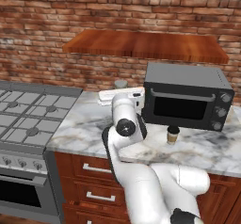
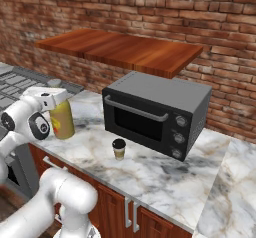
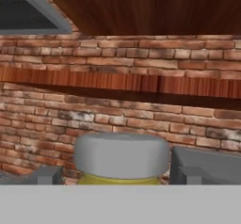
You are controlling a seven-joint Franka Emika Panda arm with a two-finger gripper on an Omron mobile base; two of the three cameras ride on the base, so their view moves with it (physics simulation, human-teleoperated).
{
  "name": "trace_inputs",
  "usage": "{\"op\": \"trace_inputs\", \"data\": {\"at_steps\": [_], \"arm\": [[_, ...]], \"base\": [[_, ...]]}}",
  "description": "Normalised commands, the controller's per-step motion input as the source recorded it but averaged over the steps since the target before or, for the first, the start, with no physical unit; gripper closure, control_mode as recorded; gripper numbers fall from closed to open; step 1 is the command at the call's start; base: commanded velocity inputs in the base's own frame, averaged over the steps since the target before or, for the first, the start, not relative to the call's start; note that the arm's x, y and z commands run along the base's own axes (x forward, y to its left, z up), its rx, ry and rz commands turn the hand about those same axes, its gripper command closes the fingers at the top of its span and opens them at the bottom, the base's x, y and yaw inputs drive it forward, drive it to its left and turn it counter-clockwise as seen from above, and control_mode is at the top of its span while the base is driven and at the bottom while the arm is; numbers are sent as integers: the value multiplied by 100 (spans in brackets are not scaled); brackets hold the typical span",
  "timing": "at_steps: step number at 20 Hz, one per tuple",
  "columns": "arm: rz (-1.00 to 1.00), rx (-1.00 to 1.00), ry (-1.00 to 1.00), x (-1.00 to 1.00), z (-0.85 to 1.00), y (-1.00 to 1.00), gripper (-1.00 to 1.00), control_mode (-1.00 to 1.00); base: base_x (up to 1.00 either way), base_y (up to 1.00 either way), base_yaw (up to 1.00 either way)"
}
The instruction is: Move the drinks to the dining counter.
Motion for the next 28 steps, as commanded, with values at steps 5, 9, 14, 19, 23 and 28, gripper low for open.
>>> {"op": "trace_inputs", "data": {"at_steps": [5,9,14,19,23,28], "arm": [[0,3,17,-58,24,0,100,-100],[0,2,17,-61,8,0,100,-100],[1,2,19,-58,5,-6,100,-100],[3,5,25,-17,12,-22,100,-100],[5,2,19,-2,18,-4,100,-100],[4,0,10,-11,22,0,100,100]], "base": [[0,0,0],[0,0,0],[0,0,0],[0,0,0],[0,0,0],[-8,0,1]]}}
